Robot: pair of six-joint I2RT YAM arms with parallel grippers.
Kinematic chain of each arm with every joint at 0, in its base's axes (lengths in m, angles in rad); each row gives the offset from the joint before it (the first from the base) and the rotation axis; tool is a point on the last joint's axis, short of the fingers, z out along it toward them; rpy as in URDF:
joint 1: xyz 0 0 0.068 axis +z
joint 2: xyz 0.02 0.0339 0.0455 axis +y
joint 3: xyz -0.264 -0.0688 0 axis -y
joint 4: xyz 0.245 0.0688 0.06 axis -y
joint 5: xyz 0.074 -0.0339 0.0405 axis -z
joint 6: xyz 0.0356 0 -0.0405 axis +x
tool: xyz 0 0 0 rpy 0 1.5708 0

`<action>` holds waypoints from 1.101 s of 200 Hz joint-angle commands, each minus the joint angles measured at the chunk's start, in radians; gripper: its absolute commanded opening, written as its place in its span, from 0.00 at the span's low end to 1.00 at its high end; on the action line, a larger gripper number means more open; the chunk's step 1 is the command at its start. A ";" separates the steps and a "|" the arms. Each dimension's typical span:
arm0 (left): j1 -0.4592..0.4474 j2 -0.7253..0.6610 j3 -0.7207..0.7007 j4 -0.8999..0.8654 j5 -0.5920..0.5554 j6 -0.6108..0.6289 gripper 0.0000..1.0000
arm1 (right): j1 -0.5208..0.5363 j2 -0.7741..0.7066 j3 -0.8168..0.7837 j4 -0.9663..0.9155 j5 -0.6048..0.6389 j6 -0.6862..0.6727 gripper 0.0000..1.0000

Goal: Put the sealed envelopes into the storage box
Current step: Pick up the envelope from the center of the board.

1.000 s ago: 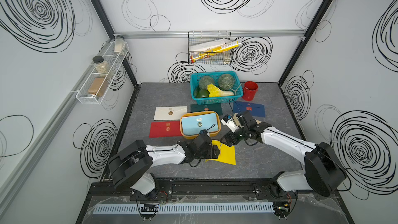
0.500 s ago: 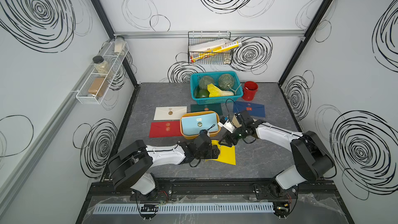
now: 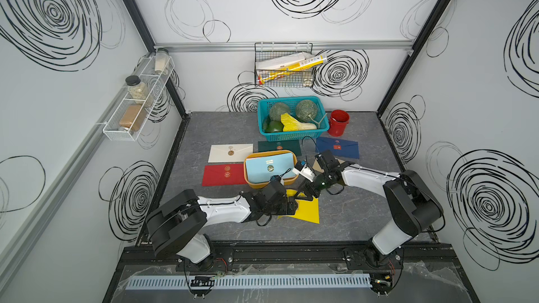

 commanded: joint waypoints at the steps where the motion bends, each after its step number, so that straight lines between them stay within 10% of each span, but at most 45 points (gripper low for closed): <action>1: 0.006 0.061 -0.053 -0.164 -0.001 0.004 0.93 | 0.001 0.021 0.030 -0.016 -0.045 -0.018 0.64; 138: 0.008 0.055 -0.053 -0.154 -0.019 -0.018 0.93 | 0.001 0.076 0.048 -0.031 -0.144 -0.061 0.10; 220: 0.011 -0.014 0.014 -0.267 -0.051 -0.009 0.99 | 0.001 0.063 0.094 -0.084 -0.108 -0.062 0.00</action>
